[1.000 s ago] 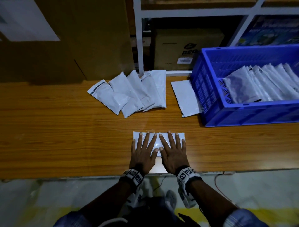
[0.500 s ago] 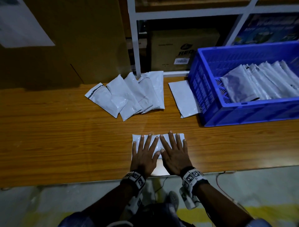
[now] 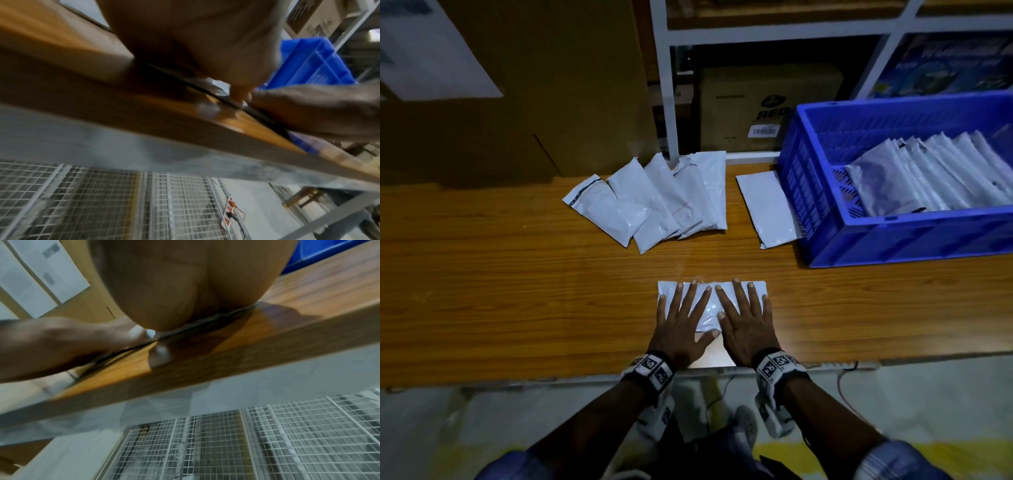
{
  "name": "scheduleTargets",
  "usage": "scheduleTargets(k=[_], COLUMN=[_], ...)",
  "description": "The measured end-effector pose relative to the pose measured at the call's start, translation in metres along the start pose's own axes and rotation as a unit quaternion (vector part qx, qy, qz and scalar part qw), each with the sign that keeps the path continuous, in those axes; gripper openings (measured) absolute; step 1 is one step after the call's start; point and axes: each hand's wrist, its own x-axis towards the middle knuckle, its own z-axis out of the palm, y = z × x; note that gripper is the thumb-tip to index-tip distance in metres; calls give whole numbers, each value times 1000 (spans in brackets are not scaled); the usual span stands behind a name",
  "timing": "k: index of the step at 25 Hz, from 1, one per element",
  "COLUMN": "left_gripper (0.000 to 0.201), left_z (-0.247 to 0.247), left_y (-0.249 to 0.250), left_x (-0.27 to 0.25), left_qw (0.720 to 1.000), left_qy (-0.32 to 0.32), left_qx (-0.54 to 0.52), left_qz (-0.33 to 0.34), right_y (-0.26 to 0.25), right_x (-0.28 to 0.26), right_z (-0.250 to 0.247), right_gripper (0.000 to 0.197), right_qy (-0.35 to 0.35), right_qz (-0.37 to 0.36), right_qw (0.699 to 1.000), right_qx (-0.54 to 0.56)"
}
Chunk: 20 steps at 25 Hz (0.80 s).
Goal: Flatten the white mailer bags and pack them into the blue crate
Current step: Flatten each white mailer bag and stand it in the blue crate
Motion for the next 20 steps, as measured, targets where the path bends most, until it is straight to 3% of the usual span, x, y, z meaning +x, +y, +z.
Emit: scheduleTargets(k=[8, 13, 15, 20], left_gripper=[82, 80, 79, 86], left_z=[-18, -61, -79, -97], left_y=[-12, -8, -8, -11], left_x=[1, 13, 22, 30], left_qw=[998, 993, 989, 992], left_qy=[-24, -106, -141, -119], left_qx=[51, 34, 29, 26], left_qz=[28, 28, 30, 28], right_y=[1, -1, -4, -20], right_x=[-2, 0, 6, 23], right_z=[-10, -32, -41, -63], right_gripper=[57, 91, 91, 94], right_qy=[-50, -109, -101, -84], right_qz=[-5, -26, -29, -31], right_qw=[997, 993, 995, 995], right_qx=[52, 39, -3, -33])
